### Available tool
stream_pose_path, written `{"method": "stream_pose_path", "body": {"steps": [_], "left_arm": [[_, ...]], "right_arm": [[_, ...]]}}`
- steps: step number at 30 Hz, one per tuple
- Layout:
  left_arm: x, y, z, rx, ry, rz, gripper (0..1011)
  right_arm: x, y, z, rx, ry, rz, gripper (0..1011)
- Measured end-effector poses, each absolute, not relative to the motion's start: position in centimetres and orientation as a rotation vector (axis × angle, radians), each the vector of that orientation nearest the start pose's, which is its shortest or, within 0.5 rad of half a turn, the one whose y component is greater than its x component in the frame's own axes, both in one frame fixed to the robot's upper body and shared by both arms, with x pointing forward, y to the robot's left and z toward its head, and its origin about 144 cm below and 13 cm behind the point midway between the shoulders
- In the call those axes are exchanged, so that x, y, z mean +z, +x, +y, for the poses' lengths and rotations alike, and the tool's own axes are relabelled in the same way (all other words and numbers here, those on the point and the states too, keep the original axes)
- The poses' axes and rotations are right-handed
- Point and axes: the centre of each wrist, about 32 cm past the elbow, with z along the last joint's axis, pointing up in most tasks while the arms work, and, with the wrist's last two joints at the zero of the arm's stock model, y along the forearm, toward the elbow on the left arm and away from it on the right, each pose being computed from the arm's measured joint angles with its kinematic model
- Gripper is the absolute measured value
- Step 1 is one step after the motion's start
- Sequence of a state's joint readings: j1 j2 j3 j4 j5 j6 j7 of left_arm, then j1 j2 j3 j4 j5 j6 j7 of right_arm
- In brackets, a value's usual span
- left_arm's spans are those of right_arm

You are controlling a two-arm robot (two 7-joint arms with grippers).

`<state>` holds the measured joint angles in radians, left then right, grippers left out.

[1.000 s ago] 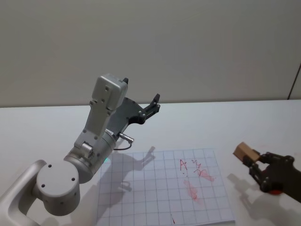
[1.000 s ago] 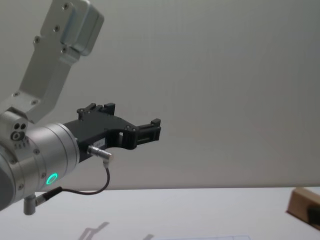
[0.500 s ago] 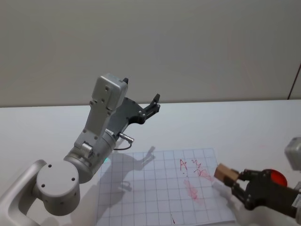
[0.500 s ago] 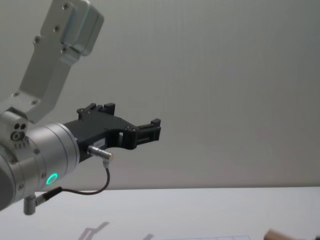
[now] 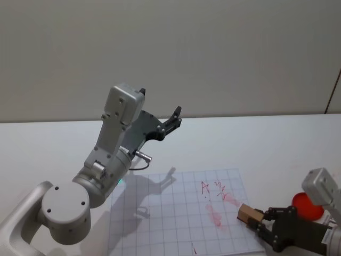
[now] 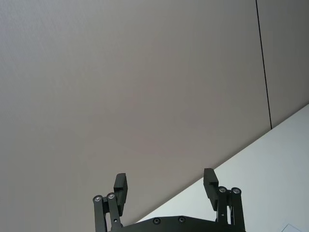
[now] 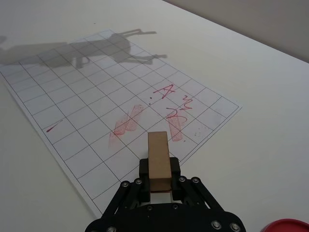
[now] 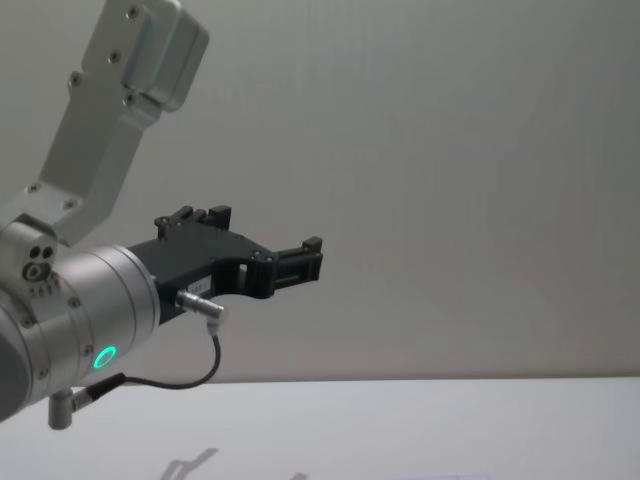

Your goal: Use the one hand to pick up the stamp and affix it onto the A4 paper.

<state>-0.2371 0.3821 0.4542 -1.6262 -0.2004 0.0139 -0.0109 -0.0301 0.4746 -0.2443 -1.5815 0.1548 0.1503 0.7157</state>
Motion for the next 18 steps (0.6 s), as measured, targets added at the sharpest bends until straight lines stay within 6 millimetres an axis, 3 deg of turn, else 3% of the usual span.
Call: {"method": "stream_pose_path", "body": {"steps": [18], "left_arm": [[120.4, 49.2, 19.8, 1.124, 0.061, -0.268, 1001]], "right_arm": [[112.7, 44.5, -27.8, -0.610, -0.352, 0.053, 219]]}}
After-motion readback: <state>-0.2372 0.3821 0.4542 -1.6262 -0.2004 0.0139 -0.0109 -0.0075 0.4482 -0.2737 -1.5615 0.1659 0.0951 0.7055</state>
